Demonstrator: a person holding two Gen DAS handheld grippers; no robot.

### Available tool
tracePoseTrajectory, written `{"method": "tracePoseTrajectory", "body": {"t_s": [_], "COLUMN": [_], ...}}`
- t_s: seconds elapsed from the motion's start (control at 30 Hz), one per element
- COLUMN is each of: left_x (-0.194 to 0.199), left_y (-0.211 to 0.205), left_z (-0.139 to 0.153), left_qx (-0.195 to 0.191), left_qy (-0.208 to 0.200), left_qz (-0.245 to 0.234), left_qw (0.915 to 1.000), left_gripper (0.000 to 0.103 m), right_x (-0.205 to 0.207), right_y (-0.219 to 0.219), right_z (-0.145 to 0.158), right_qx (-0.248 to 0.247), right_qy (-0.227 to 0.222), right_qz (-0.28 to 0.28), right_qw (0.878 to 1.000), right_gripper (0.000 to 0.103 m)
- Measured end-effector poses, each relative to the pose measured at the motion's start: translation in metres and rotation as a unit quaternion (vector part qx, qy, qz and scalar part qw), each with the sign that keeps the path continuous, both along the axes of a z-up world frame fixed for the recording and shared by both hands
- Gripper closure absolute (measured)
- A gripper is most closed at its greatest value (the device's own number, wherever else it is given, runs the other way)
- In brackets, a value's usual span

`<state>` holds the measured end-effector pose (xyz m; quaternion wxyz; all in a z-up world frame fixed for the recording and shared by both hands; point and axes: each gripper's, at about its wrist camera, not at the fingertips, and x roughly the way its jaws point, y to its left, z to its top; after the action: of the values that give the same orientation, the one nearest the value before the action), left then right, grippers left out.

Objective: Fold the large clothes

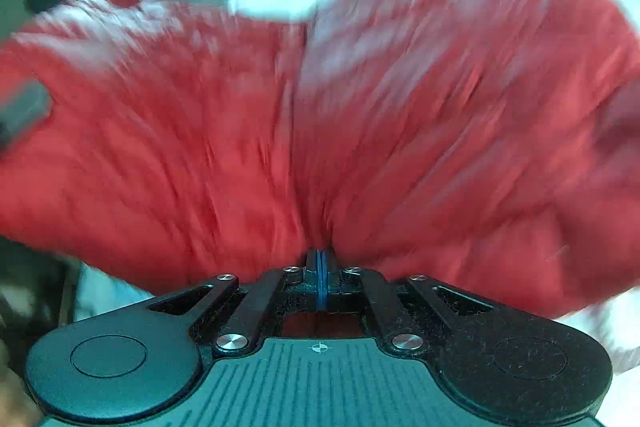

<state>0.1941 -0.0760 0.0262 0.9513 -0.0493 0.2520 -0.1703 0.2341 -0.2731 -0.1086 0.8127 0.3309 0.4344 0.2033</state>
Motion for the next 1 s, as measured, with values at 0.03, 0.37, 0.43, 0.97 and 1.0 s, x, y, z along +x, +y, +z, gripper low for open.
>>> {"method": "tracePoseTrajectory", "body": {"t_s": [0.03, 0.37, 0.43, 0.97, 1.0], "left_x": [0.003, 0.048, 0.056, 0.062, 0.073], "left_y": [-0.012, -0.126, -0.141, -0.007, 0.007], "left_z": [0.000, -0.053, -0.081, -0.047, -0.053], "left_qx": [0.006, 0.031, 0.041, -0.062, -0.073], "left_qy": [0.003, 0.120, 0.153, 0.099, 0.102], "left_qz": [-0.004, -0.098, -0.122, 0.029, 0.051], "left_qw": [1.0000, 0.9875, 0.9798, 0.9928, 0.9909], "left_gripper": [0.086, 0.071, 0.055, 0.063, 0.065], "right_x": [0.001, -0.010, -0.011, 0.041, 0.050], "right_y": [-0.022, -0.174, -0.188, -0.169, -0.163], "right_z": [0.006, 0.023, 0.022, 0.068, 0.069], "right_qx": [-0.002, -0.031, -0.026, -0.026, -0.032], "right_qy": [-0.008, -0.008, -0.007, -0.102, -0.104], "right_qz": [-0.015, -0.153, -0.161, -0.078, -0.072], "right_qw": [1.000, 0.988, 0.987, 0.991, 0.991], "right_gripper": [0.103, 0.103, 0.103, 0.048, 0.048]}}
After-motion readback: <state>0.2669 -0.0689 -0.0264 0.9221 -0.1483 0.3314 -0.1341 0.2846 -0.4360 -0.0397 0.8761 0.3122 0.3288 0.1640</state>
